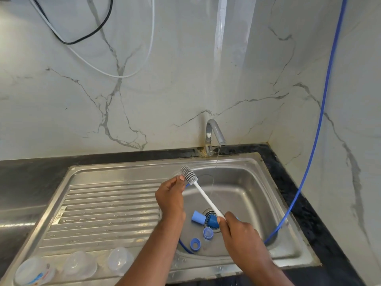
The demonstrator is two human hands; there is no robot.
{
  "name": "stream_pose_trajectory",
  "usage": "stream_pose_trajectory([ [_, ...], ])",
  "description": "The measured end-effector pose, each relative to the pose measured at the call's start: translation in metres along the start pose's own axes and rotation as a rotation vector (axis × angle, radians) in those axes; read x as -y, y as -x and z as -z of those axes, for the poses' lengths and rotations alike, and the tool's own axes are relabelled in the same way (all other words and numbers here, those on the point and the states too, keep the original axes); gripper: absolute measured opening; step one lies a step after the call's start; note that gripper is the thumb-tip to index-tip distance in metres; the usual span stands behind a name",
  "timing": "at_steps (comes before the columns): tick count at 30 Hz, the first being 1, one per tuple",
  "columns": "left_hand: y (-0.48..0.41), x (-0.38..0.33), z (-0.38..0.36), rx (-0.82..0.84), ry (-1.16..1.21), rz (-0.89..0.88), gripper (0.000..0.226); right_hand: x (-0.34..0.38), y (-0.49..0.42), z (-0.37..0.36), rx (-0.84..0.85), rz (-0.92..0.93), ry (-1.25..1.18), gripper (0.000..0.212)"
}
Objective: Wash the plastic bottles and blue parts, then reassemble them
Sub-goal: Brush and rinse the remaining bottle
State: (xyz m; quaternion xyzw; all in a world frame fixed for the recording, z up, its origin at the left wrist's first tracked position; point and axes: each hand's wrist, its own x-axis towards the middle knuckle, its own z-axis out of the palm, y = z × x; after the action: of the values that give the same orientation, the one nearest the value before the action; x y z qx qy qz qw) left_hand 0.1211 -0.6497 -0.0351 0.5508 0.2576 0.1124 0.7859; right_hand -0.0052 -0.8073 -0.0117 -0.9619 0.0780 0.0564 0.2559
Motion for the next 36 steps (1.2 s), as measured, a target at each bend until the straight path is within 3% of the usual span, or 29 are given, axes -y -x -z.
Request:
stream_pose_trajectory([
  [5, -0.004, 0.0, 0.003, 0.036, -0.07, -0.052, 0.007, -0.016, -0.014, 0.011, 0.0, -0.071, -0.029, 0.035],
  [9, -0.002, -0.002, -0.001, 0.12, -0.17, -0.115, 0.012, -0.013, -0.015, 0.01, 0.005, -0.009, -0.065, 0.038],
  [13, -0.013, -0.003, 0.001, 0.167, -0.457, -0.342, 0.016, -0.02, -0.011, 0.003, 0.018, -0.016, -0.043, 0.034],
  [16, -0.027, -0.003, 0.007, 0.147, -0.565, -0.387, 0.012, -0.025, -0.007, 0.003, 0.067, -0.017, -0.038, 0.035],
  [20, -0.032, 0.0, 0.009, 0.159, -0.534, -0.339, 0.026, -0.026, -0.007, 0.011, 0.081, -0.035, -0.079, 0.037],
  [26, -0.027, -0.003, 0.007, 0.339, -0.532, -0.237, 0.021, -0.024, -0.02, 0.021, 0.046, -0.043, -0.144, 0.042],
  [28, -0.026, -0.005, 0.005, 0.332, -0.503, -0.206, 0.018, -0.023, -0.021, 0.019, 0.057, -0.019, -0.132, 0.042],
  [31, -0.025, -0.015, 0.001, 0.304, -0.359, -0.102, 0.019, -0.026, -0.017, 0.012, 0.068, -0.007, -0.143, 0.038],
  [36, -0.026, -0.024, 0.002, 0.356, 0.041, 0.268, 0.023, -0.028, -0.016, 0.013, 0.05, -0.011, -0.169, 0.04],
])
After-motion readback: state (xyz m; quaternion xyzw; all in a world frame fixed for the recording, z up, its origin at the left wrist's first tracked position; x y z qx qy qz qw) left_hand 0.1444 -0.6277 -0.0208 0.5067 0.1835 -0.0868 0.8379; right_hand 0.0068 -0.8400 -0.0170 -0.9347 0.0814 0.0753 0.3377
